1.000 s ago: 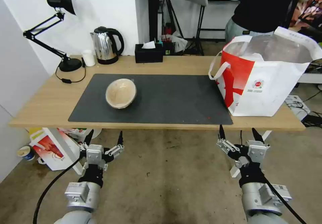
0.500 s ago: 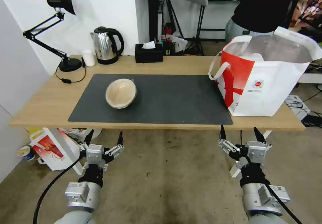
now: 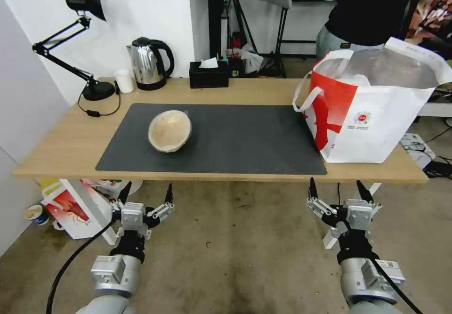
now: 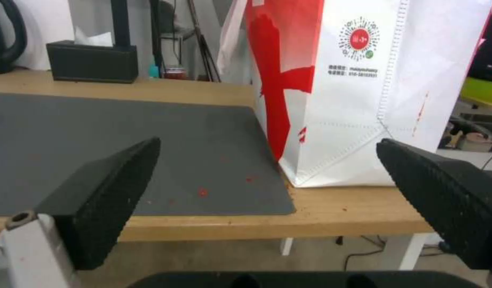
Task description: Pick up the trash from the table and place it into the takeout bag.
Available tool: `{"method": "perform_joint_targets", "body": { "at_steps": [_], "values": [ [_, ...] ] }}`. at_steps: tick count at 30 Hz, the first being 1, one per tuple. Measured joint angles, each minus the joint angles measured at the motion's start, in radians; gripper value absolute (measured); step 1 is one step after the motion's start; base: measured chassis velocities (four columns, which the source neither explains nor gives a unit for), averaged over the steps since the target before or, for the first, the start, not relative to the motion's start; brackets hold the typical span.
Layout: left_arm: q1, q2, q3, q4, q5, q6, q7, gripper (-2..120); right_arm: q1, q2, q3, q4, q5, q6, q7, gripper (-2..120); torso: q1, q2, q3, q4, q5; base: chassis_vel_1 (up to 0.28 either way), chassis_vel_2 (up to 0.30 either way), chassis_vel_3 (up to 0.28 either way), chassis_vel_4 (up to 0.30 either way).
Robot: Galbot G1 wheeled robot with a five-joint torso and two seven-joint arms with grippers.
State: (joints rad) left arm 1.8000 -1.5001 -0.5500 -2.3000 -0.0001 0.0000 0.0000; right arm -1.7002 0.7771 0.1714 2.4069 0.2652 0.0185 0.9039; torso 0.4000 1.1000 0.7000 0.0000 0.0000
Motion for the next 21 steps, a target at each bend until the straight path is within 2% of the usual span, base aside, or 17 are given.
{"method": "perform_joint_targets", "body": {
  "at_steps": [21],
  "values": [
    [0.0,0.0,0.0,0.0,0.0,0.0,0.0,100,0.0,0.001,0.0,0.002,0.002,0.0,0.0,100,0.0,0.0,0.0,0.0,0.0,0.0,0.0,0.0,0.0]
  ]
}}
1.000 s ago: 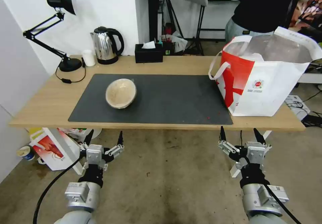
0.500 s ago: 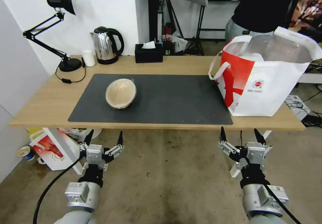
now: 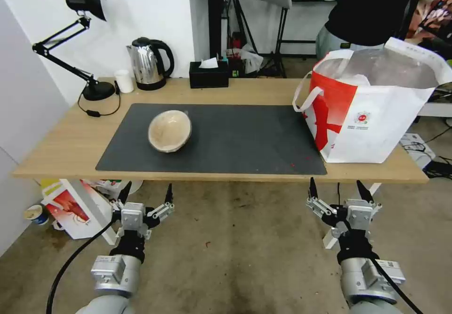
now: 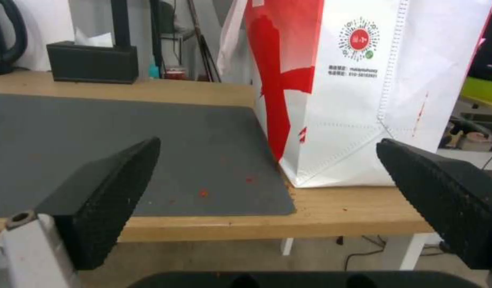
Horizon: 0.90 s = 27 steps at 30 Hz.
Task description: Pick up the trash from the table and place it into the takeout bag.
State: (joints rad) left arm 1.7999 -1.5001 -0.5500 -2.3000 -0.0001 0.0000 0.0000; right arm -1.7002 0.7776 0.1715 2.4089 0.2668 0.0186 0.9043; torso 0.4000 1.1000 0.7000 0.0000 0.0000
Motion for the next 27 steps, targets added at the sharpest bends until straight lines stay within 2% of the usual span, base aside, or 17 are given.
{"method": "perform_joint_targets", "body": {
  "at_steps": [27],
  "values": [
    [0.0,0.0,0.0,0.0,0.0,0.0,0.0,100,0.0,0.0,0.0,0.0,0.0,0.001,0.0,100,0.0,0.0,0.0,0.0,0.0,0.0,0.0,0.0,0.0]
  ]
}}
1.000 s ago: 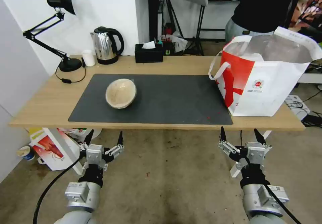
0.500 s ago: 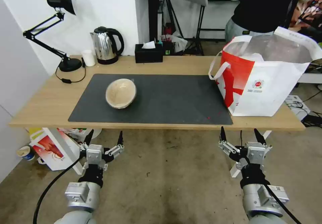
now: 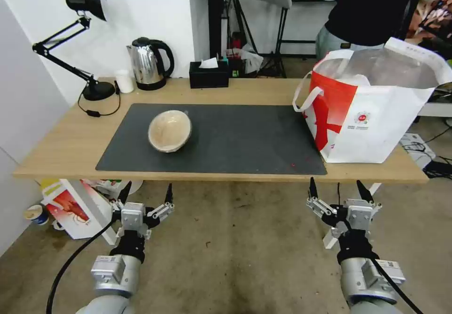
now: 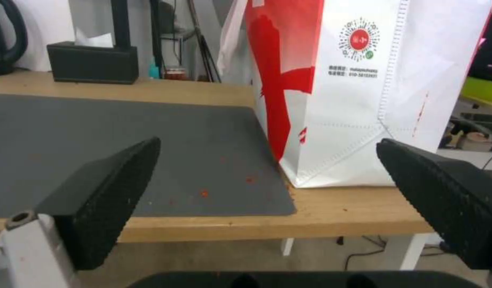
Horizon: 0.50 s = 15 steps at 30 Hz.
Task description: Pick up the trash from the table and place it into the takeout bag.
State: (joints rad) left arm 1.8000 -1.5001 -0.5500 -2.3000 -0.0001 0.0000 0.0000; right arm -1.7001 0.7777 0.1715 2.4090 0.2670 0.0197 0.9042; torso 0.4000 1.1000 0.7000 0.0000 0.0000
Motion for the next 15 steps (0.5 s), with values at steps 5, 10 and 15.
{"method": "perform_joint_targets", "body": {
  "at_steps": [5,10,15],
  "values": [
    [-0.002,0.0,0.003,-0.005,-0.034,0.01,-0.01,100,0.0,0.0,0.0,0.0,0.0,0.0,0.0,100,0.0,0.0,0.0,0.0,0.0,0.0,0.0,0.0,0.0],
    [-0.01,-0.001,0.016,-0.032,-0.151,0.045,-0.05,100,0.0,0.0,0.0,0.0,0.0,0.0,0.0,100,0.0,0.0,0.0,0.0,0.0,0.0,0.0,0.0,0.0],
    [-0.018,-0.002,0.031,-0.062,-0.286,0.087,-0.096,100,0.0,0.0,0.0,0.0,0.0,0.0,0.0,100,0.0,0.0,0.0,0.0,0.0,0.0,0.0,0.0,0.0]
  ]
}}
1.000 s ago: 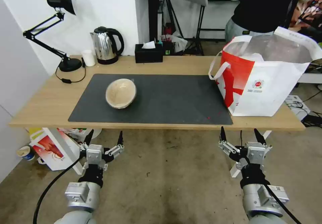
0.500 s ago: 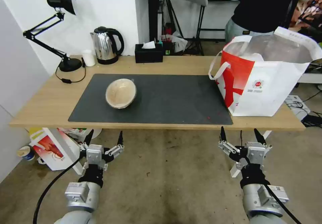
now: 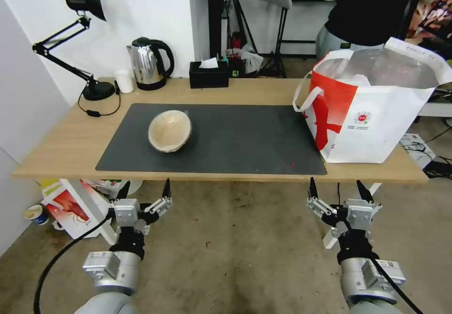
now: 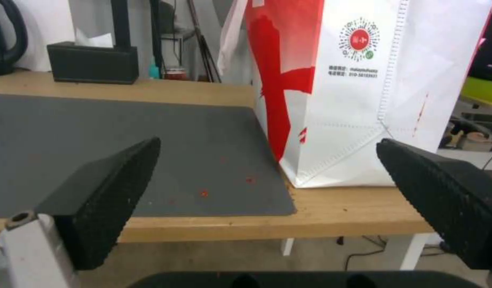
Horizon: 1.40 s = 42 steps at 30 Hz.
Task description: Pick up the trash from the table and place it into the takeout bag.
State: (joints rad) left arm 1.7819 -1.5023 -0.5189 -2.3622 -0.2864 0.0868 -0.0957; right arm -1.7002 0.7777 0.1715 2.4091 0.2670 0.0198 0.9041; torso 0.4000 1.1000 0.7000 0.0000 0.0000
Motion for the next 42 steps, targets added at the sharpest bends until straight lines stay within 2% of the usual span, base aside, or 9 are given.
{"method": "perform_joint_targets", "body": {
  "at_steps": [7,8,11,21,23,28,32,39,42],
  "values": [
    [-0.011,-0.002,0.02,-0.04,-0.178,0.054,-0.06,100,0.0,0.0,0.0,0.0,0.0,0.0,0.0,100,0.0,0.0,0.0,0.0,0.0,0.0,0.0,0.0,0.0],
    [-0.011,-0.002,0.02,-0.04,-0.178,0.054,-0.06,100,0.0,0.0,0.0,0.0,0.0,0.0,0.0,100,0.0,0.0,0.0,0.0,0.0,0.0,0.0,0.0,0.0],
    [-0.019,-0.003,0.033,-0.065,-0.293,0.09,-0.099,100,0.0,0.0,0.0,0.0,0.0,0.0,0.0,100,0.0,0.0,0.0,0.0,0.0,0.0,0.0,0.0,0.0],
    [-0.033,-0.005,0.057,-0.113,-0.506,0.155,-0.169,100,0.0,0.0,0.0,0.0,0.0,0.0,0.0,100,0.0,0.0,0.0,0.0,0.0,0.0,0.0,0.0,0.0],
    [-0.038,-0.005,0.065,-0.13,-0.585,0.179,-0.196,100,0.0,0.0,0.0,0.0,0.0,0.0,0.0,100,0.0,0.0,0.0,0.0,0.0,0.0,0.0,0.0,0.0],
    [-0.046,-0.006,0.079,-0.14,-0.705,0.216,-0.236,100,0.0,0.0,0.0,0.0,0.0,0.0,0.0,100,0.0,0.0,0.0,0.0,0.0,0.0,0.0,0.0,0.0],
    [-0.049,-0.007,0.085,-0.14,-0.765,0.235,-0.256,100,0.0,0.0,0.0,0.0,0.0,0.0,0.0,100,0.0,0.0,0.0,0.0,0.0,0.0,0.0,0.0,0.0],
    [-0.051,-0.007,0.086,-0.14,-0.779,0.237,-0.26,100,0.0,0.0,0.0,0.0,0.0,0.0,0.0,100,0.0,0.0,0.0,0.0,0.0,0.0,0.0,0.0,0.0],
    [-0.066,-0.007,0.07,-0.14,-0.888,0.209,-0.278,100,0.0,0.0,0.0,0.0,0.0,0.0,0.0,100,0.0,0.0,0.0,0.0,0.0,0.0,0.0,0.0,0.0]
  ]
}}
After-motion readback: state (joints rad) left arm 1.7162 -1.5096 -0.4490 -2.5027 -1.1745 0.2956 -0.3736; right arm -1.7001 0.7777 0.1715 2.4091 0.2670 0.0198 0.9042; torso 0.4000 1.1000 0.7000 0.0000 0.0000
